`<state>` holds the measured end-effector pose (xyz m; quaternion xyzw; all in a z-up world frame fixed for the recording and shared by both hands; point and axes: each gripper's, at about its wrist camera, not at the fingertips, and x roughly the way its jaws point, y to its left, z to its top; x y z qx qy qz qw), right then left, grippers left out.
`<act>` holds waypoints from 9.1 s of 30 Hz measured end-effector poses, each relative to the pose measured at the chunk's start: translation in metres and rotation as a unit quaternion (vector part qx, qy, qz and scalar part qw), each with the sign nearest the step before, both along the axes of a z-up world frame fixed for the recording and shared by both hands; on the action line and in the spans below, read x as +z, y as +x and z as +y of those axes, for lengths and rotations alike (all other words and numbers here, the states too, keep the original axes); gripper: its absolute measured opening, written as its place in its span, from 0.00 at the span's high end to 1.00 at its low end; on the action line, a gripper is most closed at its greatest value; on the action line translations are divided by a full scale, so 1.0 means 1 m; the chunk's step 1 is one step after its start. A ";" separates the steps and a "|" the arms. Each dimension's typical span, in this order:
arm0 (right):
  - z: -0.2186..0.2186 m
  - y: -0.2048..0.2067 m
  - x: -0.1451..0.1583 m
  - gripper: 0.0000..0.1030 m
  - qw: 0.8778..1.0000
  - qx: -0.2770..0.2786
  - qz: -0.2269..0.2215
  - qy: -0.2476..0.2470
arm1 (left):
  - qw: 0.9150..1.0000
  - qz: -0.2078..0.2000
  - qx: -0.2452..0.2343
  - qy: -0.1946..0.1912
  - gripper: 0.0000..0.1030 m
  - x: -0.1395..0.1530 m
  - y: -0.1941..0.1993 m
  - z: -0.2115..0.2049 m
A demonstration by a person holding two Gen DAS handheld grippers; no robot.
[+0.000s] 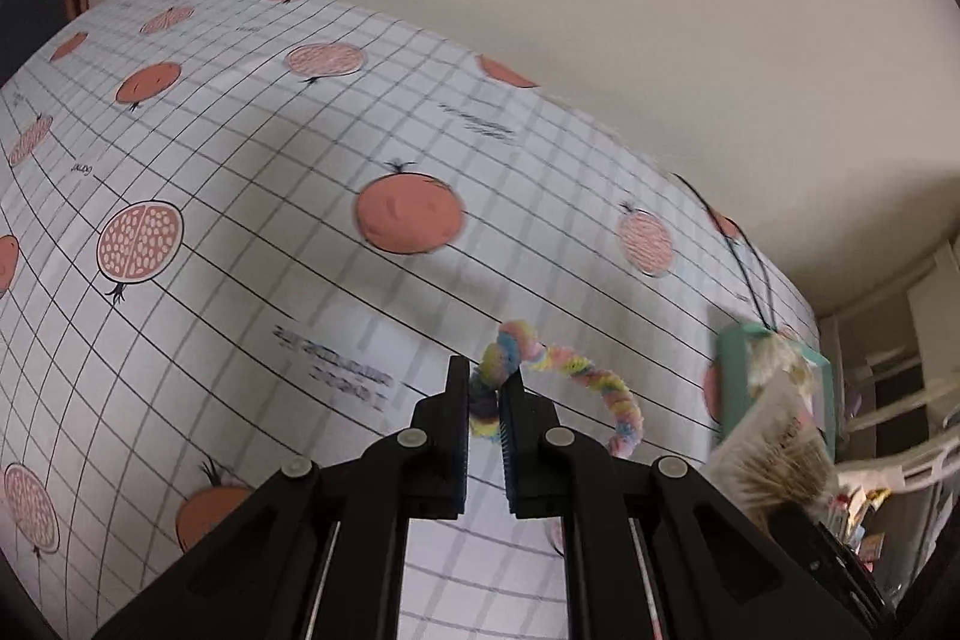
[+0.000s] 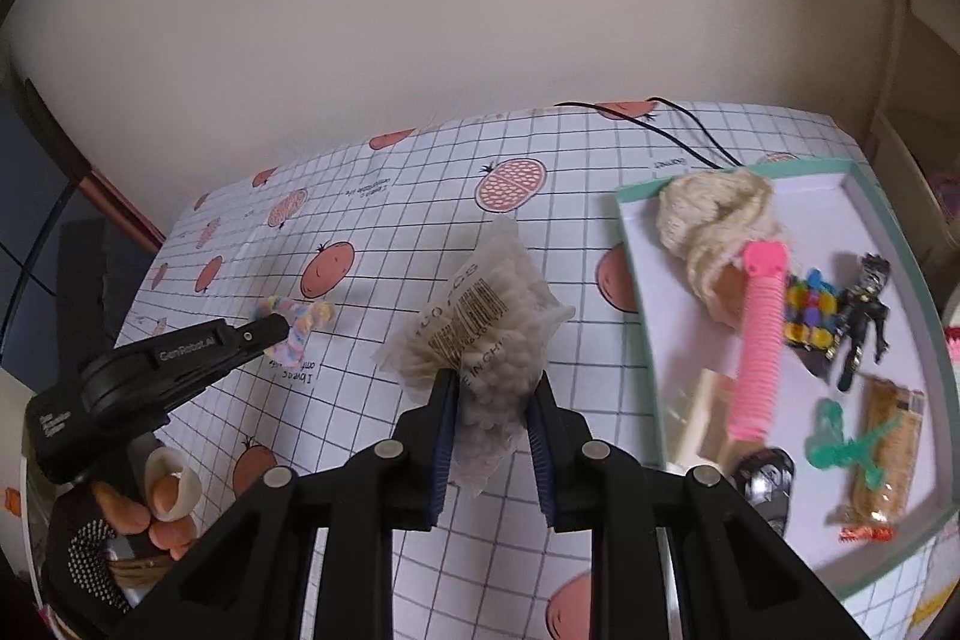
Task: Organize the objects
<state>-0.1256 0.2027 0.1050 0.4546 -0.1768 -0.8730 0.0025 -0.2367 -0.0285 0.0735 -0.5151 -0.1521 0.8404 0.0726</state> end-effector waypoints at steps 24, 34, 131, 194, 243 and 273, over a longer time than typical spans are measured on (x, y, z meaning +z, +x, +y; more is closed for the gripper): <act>0.041 0.060 0.011 0.76 0.999 -0.025 -0.004 0.036 | 0.996 0.042 -0.069 -0.034 0.91 0.031 0.062 0.065; 0.065 0.070 0.006 0.76 0.998 -0.038 -0.008 0.043 | 0.990 0.059 -0.121 -0.044 0.91 0.035 0.081 0.111; 0.155 0.118 -0.026 0.39 0.984 -0.151 -0.054 0.081 | 0.955 0.090 -0.269 -0.088 0.37 0.022 0.151 0.226; 0.011 0.161 -0.022 0.00 0.984 -0.069 -0.082 0.142 | 0.983 0.081 -0.126 -0.104 0.07 0.023 0.192 0.053; 0.006 0.165 -0.101 0.00 0.980 -0.064 -0.127 0.138 | 0.982 0.024 -0.083 -0.167 0.07 -0.071 0.227 0.024; 0.010 0.169 -0.100 0.00 0.981 -0.062 -0.117 0.140 | 0.982 0.030 -0.083 -0.166 0.06 -0.072 0.230 0.021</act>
